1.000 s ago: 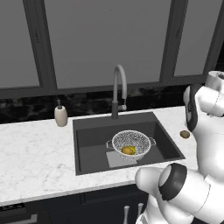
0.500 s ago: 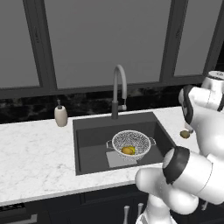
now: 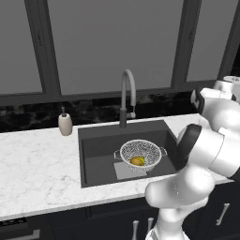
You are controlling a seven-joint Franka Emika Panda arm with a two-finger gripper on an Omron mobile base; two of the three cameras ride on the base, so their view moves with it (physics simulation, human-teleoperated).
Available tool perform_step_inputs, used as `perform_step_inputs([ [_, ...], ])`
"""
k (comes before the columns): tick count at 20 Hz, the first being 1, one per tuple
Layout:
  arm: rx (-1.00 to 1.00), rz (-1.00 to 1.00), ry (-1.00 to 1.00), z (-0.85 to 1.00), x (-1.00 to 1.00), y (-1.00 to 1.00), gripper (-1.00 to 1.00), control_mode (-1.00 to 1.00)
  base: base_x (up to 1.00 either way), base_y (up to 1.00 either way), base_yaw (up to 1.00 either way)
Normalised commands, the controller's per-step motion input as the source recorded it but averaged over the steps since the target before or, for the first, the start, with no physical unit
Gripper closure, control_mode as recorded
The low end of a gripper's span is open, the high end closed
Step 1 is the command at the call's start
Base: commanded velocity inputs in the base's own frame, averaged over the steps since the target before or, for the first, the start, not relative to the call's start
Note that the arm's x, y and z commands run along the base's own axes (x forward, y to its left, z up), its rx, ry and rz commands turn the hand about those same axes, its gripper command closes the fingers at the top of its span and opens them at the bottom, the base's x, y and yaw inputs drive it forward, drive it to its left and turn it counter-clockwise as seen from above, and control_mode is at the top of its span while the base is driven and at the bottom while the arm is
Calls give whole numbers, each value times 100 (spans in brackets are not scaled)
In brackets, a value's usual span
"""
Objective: Put the colander in the sink, put the pear, pear, kiwi in the colander, and turn on the sink faucet and pour water over the colander.
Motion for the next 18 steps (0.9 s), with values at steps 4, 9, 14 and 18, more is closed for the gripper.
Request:
perform_step_inputs([
  [4, 0, -2, 0, -40, 38, 0, -100, -100, 0, 0, 0],
  [9, 0, 0, 0, -52, 41, -6, -100, -100, 0, 0, 0],
  [14, 0, 0, 0, -35, 25, -26, -100, -100, 0, 0, 0],
  [18, 0, -1, 0, -19, 4, -7, -100, -100, 0, 0, 0],
])
